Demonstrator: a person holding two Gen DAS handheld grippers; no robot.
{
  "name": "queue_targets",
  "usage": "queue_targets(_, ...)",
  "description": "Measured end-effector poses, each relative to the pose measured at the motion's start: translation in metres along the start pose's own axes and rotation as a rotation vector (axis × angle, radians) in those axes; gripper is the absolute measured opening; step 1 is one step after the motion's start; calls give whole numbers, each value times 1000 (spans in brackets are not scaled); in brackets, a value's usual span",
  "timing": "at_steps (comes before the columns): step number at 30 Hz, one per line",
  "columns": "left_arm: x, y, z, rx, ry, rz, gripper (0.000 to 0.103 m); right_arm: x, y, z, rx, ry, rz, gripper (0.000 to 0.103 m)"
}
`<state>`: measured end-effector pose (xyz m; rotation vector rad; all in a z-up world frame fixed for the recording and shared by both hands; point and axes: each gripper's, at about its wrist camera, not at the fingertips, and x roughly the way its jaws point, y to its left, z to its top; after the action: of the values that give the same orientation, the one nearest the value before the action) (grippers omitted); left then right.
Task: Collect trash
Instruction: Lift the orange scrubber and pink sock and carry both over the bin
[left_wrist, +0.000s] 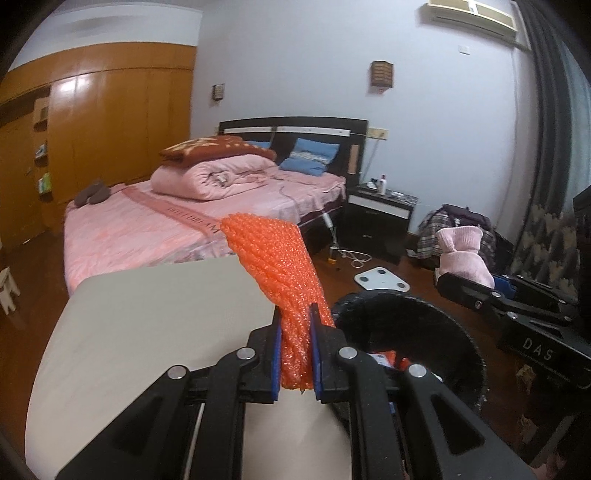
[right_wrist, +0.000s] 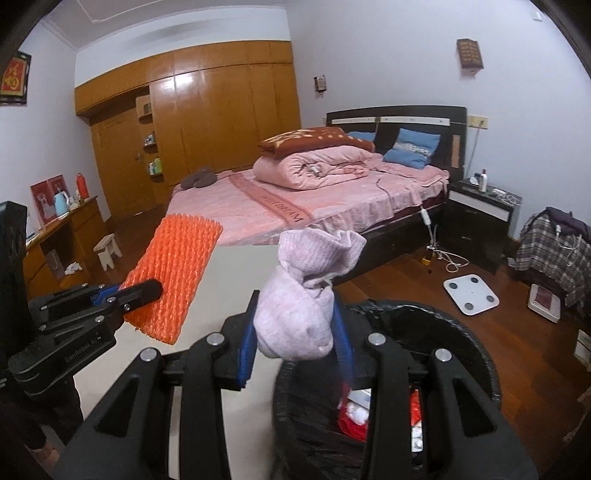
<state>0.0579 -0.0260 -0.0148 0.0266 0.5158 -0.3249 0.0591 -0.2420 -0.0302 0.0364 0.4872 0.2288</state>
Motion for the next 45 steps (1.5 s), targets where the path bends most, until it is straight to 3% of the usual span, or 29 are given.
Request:
queue_targets(26,47,-97,14,135,10,-185,12,-22,-86,-31,72,23,-196,35)
queue_targets(45,102,-134,5,175,75,-247,12,2,-126,-52,101,87,-230,35)
